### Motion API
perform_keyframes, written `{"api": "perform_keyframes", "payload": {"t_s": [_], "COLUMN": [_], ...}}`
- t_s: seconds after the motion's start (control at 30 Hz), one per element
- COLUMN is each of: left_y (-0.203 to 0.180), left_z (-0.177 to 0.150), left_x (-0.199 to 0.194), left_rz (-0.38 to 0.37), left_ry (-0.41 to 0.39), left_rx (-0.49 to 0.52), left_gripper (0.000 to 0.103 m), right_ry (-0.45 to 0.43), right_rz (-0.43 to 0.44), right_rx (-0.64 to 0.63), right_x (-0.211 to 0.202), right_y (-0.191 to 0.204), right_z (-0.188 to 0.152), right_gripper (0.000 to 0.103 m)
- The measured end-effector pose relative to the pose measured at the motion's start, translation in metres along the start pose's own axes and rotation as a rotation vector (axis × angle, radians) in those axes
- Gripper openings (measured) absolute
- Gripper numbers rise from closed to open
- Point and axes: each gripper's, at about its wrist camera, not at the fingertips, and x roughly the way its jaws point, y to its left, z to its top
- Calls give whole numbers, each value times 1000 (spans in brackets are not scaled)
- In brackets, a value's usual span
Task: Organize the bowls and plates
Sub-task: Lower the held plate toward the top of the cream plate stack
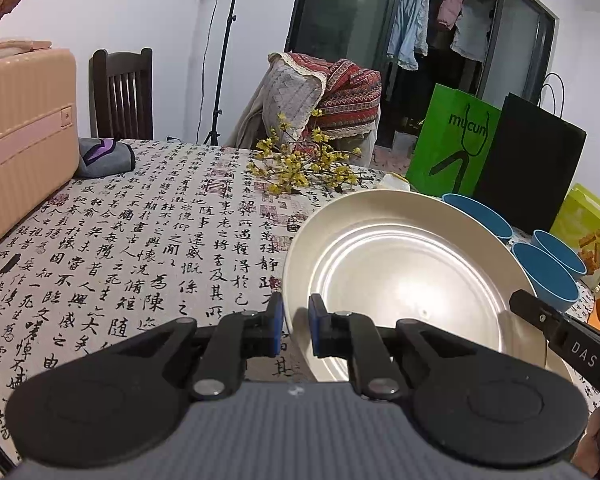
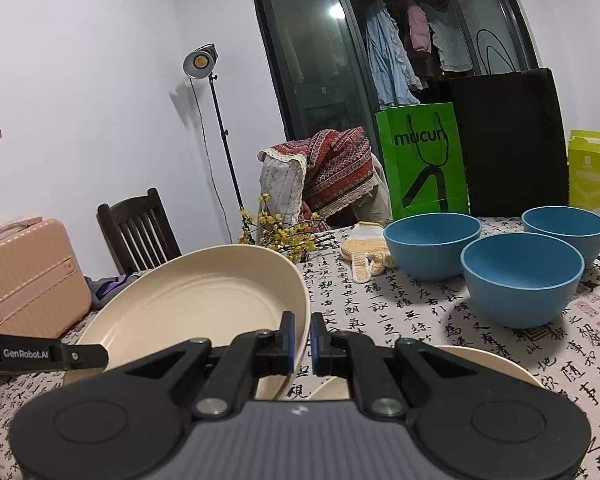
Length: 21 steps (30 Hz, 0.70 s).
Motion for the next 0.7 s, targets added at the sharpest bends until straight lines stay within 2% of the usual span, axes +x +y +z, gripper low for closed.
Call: {"api": "perform_keyframes", "payload": {"t_s": [0.7], "left_y": [-22], "left_z": [-12], "left_x": [-12], "left_rz": [-20], "left_ry": [7], "left_rx": [22], "left_gripper": [13], "right_ry": [-20], "right_rz": [-11], "right_rx": [31], "right_x": [-26], "right_y": [-21], "right_z": [-5], "right_gripper": [8]}}
